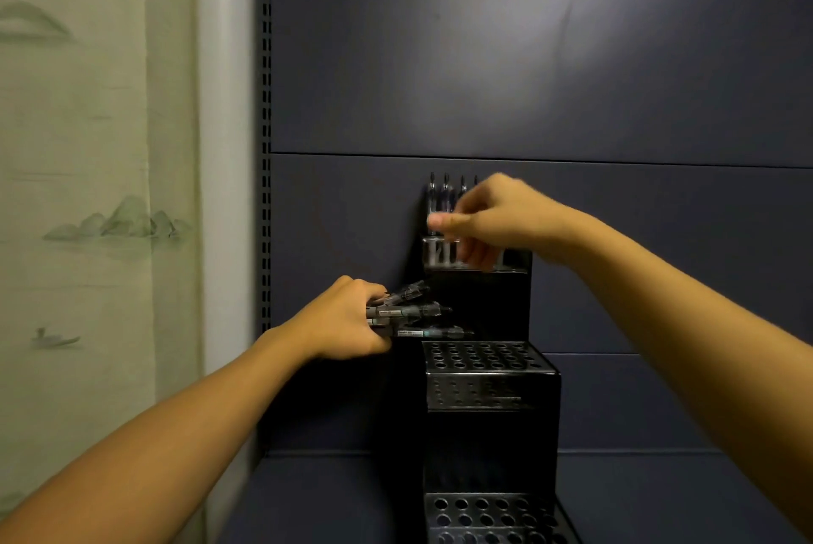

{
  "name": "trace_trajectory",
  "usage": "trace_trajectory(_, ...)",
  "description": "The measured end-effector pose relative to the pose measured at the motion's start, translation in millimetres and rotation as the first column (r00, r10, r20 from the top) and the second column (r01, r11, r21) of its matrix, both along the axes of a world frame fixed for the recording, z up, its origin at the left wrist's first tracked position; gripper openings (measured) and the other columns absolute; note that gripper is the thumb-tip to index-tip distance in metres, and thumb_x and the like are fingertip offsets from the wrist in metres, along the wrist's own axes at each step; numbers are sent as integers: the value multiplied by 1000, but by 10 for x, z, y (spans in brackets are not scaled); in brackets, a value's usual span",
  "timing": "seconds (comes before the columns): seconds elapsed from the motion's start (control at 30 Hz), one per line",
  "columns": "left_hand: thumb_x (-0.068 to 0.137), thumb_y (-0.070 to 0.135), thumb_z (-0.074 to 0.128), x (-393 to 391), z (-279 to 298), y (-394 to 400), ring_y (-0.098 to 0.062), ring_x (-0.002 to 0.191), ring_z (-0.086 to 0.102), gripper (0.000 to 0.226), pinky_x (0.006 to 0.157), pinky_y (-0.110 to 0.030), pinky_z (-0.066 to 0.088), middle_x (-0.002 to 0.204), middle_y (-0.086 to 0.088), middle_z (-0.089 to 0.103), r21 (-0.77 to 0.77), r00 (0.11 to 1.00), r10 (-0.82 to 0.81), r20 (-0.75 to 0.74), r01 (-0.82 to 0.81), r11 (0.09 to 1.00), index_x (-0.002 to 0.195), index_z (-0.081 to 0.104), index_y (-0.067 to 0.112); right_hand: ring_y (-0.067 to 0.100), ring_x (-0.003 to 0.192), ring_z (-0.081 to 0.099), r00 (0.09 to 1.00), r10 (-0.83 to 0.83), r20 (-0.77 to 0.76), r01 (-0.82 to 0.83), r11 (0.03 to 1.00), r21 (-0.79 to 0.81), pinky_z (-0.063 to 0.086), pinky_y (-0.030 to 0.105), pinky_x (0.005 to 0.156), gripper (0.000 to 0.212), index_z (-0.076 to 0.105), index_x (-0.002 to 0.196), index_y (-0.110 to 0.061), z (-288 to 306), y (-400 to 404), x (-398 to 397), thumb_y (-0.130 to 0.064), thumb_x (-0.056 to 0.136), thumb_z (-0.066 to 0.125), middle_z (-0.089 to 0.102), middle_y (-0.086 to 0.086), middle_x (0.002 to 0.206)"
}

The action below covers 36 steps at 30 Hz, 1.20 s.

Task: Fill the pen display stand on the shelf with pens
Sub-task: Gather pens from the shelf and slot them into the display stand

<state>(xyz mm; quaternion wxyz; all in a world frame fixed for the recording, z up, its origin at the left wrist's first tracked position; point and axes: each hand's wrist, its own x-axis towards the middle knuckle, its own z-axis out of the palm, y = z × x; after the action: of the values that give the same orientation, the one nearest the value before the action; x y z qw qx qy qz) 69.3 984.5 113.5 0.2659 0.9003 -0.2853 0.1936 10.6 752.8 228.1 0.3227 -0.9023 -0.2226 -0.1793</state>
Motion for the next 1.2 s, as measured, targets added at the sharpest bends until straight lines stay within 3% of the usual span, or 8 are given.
trace_trajectory(0.1, 67, 20, 77, -1, 17, -19, -18, 55, 59, 18, 53, -44, 50, 67, -5, 65, -8, 1000, -4, -7, 4, 1000, 71, 60, 15, 24, 62, 73, 987, 39, -155, -50, 996, -67, 60, 32, 59, 48, 71, 84, -2, -207, 38, -201, -50, 89, 71, 75, 14, 71)
trace_trajectory(0.17, 67, 19, 77, -5, 29, -34, -23, 57, 62, 17, 52, -43, 50, 68, -4, 66, -3, 1000, -6, -8, 6, 1000, 73, 61, 14, 24, 63, 74, 981, 39, -189, -58, 994, -97, 60, 31, 59, 48, 71, 83, -2, -311, 82, -286, -50, 87, 73, 76, 13, 72)
trace_trajectory(0.3, 67, 18, 77, -34, 39, -67, -14, 53, 58, 17, 50, -33, 46, 68, -4, 66, -6, 1000, 8, -14, -8, 1000, 73, 62, 14, 24, 67, 76, 979, 19, -203, -47, 990, -135, 63, 31, 63, 37, 74, 88, -3, -438, 152, -343, -39, 85, 79, 77, 9, 73)
trace_trajectory(0.73, 66, 23, 77, -57, -43, 39, -31, 64, 65, 17, 56, -49, 53, 72, -5, 66, 18, 997, 69, -35, -68, 998, 74, 62, 24, 23, 60, 72, 987, 48, -150, -4, 960, 280, 58, 30, 55, 20, 69, 76, -1, -469, 31, -300, -15, 88, 78, 74, 15, 69)
trace_trajectory(0.83, 65, 25, 76, -46, -70, 82, -28, 65, 66, 19, 58, -48, 56, 80, -5, 65, 19, 995, 86, -51, -85, 996, 78, 64, 29, 23, 63, 72, 988, 97, -121, -35, 900, 435, 59, 29, 58, 19, 70, 77, -1, -344, -107, -305, -14, 88, 77, 73, 16, 71)
trace_trajectory(1.0, 66, 19, 76, -41, -84, 65, -30, 67, 66, 17, 56, -46, 53, 75, -5, 66, 19, 997, 74, -39, -73, 997, 77, 63, 18, 14, 50, 65, 974, 198, -112, -63, 705, 707, 61, 28, 62, 18, 68, 94, 8, -49, -258, -179, -9, 90, 72, 67, 12, 66)
trace_trajectory(1.1, 63, 23, 75, -22, -98, 58, -29, 67, 65, 19, 54, -44, 52, 76, -6, 65, 22, 996, 76, -36, -75, 997, 75, 60, 19, 6, 34, 43, 945, 293, -148, -63, 605, 794, 58, 31, 79, 12, 63, 88, -6, 185, -331, -30, -12, 98, 62, 49, -4, 45)
trace_trajectory(1.2, 63, 25, 74, 3, -120, 65, -21, 64, 62, 19, 55, -39, 52, 76, -4, 64, 26, 997, 73, -38, -72, 997, 73, 59, 21, 6, 29, 31, 935, 329, -133, -65, 526, 848, 57, 27, 75, 22, 56, 84, -14, 405, -370, 92, -11, 104, 50, 35, -8, 38)
